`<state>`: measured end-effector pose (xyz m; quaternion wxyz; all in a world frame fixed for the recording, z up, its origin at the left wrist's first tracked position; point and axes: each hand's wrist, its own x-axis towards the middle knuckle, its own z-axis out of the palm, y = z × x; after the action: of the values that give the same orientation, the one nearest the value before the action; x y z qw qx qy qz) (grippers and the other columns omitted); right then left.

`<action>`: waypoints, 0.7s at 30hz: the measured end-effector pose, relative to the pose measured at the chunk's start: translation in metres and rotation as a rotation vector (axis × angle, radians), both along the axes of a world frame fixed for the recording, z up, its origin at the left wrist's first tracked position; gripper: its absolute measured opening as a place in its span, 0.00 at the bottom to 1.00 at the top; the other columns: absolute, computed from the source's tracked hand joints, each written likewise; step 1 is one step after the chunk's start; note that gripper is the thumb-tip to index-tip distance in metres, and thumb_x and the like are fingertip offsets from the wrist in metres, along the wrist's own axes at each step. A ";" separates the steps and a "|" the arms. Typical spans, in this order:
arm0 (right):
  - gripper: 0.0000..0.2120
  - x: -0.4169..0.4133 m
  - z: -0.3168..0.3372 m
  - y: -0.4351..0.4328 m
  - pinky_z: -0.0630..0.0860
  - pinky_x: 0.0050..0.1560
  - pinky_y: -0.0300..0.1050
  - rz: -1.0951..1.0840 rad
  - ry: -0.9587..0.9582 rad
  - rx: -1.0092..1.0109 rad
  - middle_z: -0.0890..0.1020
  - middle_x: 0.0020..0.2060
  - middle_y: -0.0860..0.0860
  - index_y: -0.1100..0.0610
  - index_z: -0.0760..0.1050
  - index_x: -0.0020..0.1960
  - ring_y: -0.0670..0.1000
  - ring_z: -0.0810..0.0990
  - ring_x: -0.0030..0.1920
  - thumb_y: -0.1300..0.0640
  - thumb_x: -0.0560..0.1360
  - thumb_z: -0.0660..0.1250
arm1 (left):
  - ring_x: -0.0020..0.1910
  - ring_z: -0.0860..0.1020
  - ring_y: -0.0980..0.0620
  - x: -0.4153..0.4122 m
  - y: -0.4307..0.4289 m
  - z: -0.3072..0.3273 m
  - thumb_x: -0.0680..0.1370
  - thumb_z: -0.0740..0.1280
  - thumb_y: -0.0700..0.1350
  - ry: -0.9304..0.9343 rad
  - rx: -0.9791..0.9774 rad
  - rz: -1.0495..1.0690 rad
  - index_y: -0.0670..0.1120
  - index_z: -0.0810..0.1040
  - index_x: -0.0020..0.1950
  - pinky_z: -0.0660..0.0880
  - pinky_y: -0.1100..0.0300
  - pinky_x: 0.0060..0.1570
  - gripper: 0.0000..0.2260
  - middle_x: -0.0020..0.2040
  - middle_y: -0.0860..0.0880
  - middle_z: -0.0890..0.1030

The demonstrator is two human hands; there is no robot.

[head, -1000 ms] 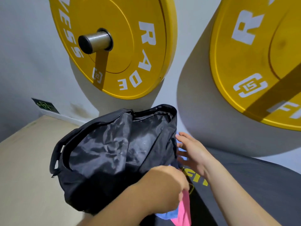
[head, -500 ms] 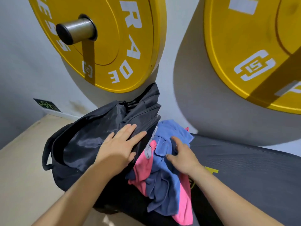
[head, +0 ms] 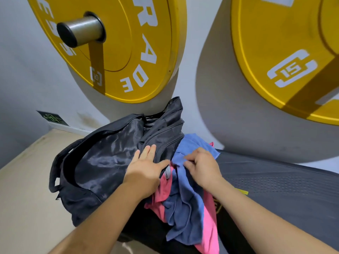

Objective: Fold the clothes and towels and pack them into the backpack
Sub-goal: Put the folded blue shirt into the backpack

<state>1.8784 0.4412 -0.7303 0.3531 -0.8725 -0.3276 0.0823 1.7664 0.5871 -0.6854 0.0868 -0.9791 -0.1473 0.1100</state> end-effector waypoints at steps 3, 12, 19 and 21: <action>0.17 0.001 0.037 -0.020 0.76 0.36 0.39 -0.071 0.815 0.552 0.69 0.31 0.54 0.55 0.69 0.31 0.52 0.67 0.34 0.59 0.78 0.64 | 0.77 0.42 0.46 0.004 -0.010 0.014 0.76 0.59 0.54 0.008 -0.160 0.011 0.61 0.60 0.73 0.38 0.48 0.74 0.25 0.79 0.43 0.43; 0.06 -0.005 0.062 -0.040 0.72 0.44 0.44 -0.068 0.870 0.469 0.83 0.45 0.51 0.52 0.73 0.47 0.50 0.80 0.43 0.59 0.80 0.59 | 0.61 0.68 0.53 0.015 -0.070 0.021 0.76 0.55 0.65 -0.036 -0.098 -0.052 0.53 0.76 0.53 0.40 0.39 0.71 0.20 0.54 0.53 0.75; 0.32 -0.035 -0.024 -0.041 0.71 0.52 0.41 -0.119 0.421 -0.040 0.77 0.55 0.48 0.51 0.66 0.71 0.49 0.76 0.54 0.49 0.70 0.73 | 0.52 0.72 0.47 0.009 -0.068 0.002 0.72 0.67 0.42 -0.105 0.172 -0.388 0.46 0.79 0.48 0.54 0.44 0.68 0.06 0.47 0.48 0.75; 0.32 -0.038 -0.037 -0.035 0.74 0.51 0.44 -0.348 0.446 0.043 0.77 0.55 0.53 0.53 0.68 0.69 0.53 0.78 0.52 0.53 0.68 0.74 | 0.34 0.72 0.48 0.007 -0.062 -0.001 0.57 0.75 0.40 -0.153 0.209 -0.449 0.47 0.75 0.29 0.62 0.54 0.46 0.09 0.31 0.49 0.72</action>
<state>1.8407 0.4058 -0.7669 0.4438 -0.8682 -0.0889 0.2035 1.7734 0.5250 -0.6868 0.1981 -0.9785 0.0571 -0.0020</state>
